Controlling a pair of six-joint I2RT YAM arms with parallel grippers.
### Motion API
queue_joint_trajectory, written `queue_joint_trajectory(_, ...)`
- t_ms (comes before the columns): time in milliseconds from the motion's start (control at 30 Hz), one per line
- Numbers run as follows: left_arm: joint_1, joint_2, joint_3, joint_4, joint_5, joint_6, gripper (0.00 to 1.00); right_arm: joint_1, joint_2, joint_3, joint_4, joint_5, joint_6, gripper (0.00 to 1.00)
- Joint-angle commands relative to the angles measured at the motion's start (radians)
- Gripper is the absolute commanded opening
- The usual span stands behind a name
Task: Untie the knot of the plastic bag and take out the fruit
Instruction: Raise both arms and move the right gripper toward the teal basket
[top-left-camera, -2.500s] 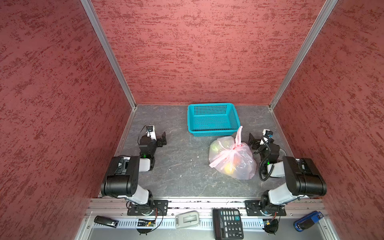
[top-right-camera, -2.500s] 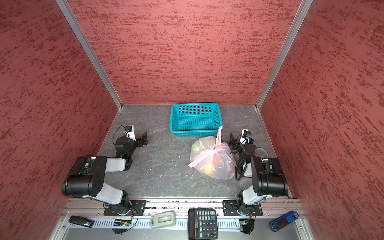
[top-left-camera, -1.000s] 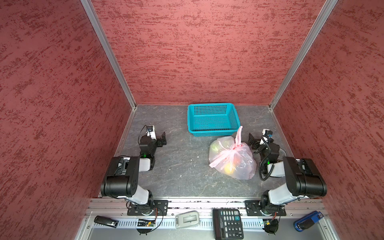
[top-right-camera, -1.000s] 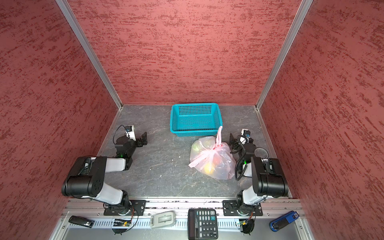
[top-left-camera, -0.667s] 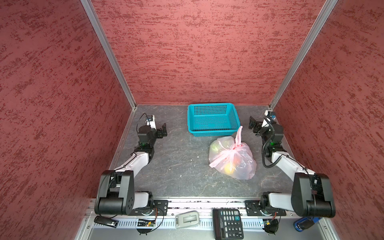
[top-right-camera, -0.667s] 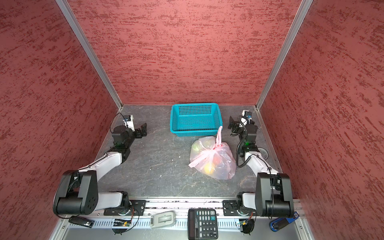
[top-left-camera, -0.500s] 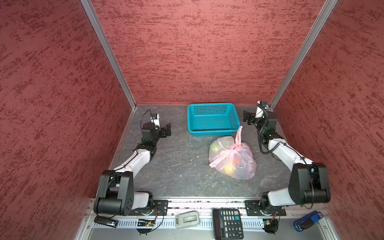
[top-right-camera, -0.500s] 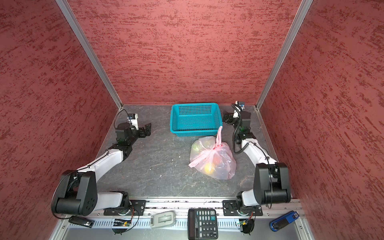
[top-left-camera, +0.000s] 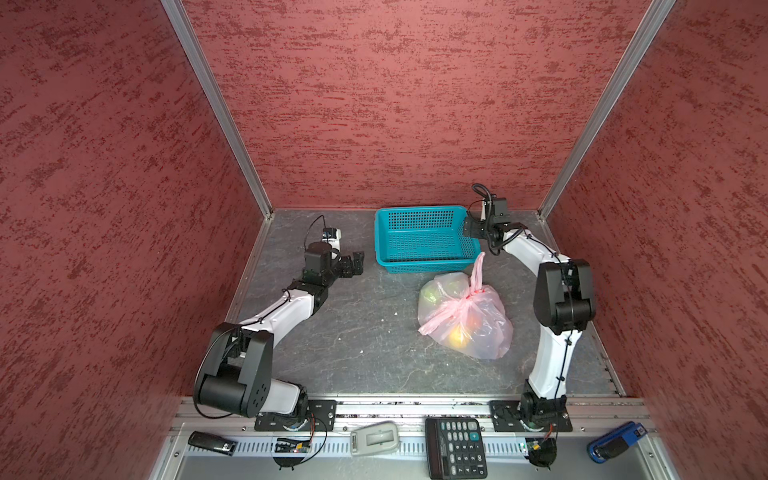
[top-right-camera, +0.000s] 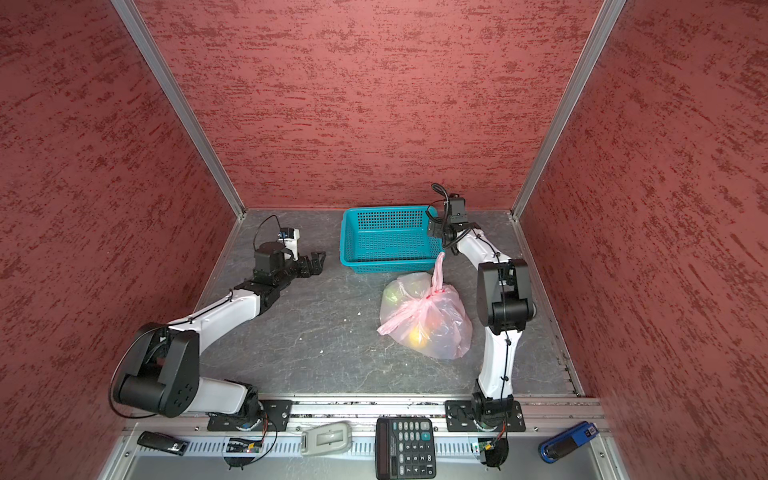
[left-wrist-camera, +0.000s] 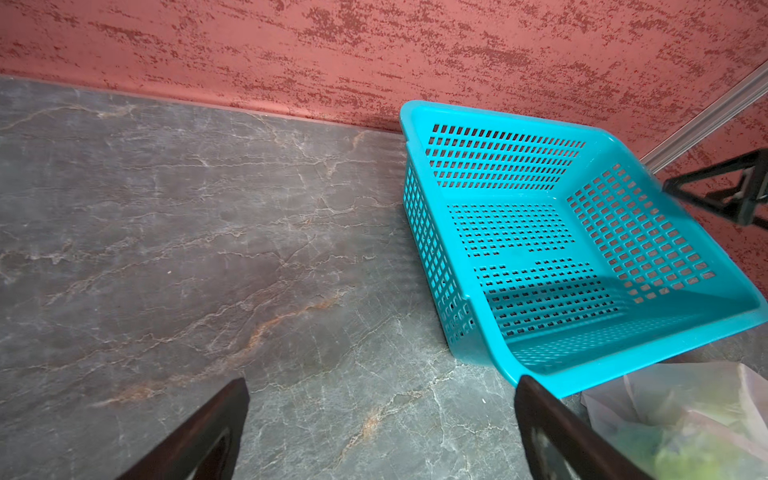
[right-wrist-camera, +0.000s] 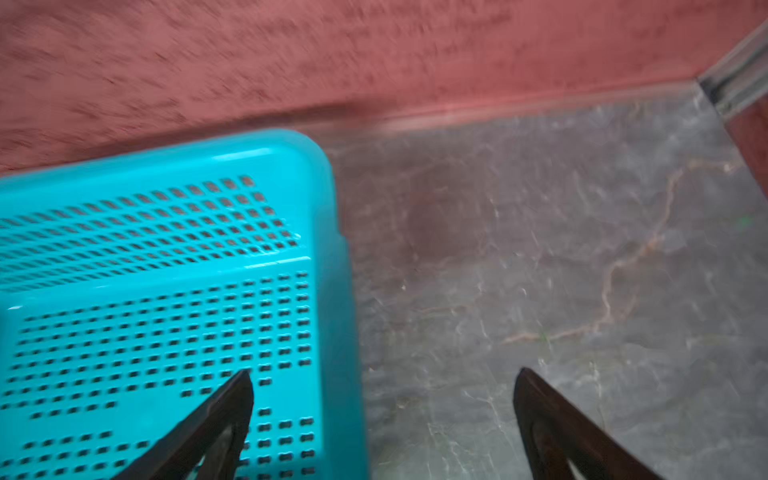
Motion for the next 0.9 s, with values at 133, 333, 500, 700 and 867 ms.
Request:
queue_joint_trajectory(133, -0.001, -0.017, 0.0, -0.028, 0.01, -0.005, 1.0, -0.042, -0.009, -0.012, -0.097, 0.144, 0.117, 0.99)
queue_joint_trajectory(333, -0.001, -0.003, 0.011, -0.031, 0.019, -0.004, 1.0, -0.061, -0.055, -0.068, -0.141, 0.196, 0.153, 0.99)
queue_joint_trajectory(500, -0.001, 0.009, 0.019, -0.038, 0.026, -0.009, 1.0, -0.03, -0.152, -0.099, -0.102, 0.103, -0.014, 0.99)
queue_joint_trajectory(700, -0.003, 0.004, 0.015, -0.049, 0.033, -0.015, 1.0, 0.025, -0.247, -0.029, -0.173, -0.055, -0.258, 0.99)
queue_joint_trajectory(867, -0.006, -0.005, 0.004, -0.049, 0.035, -0.027, 1.0, 0.124, -0.242, 0.022, -0.264, -0.239, -0.461, 0.99)
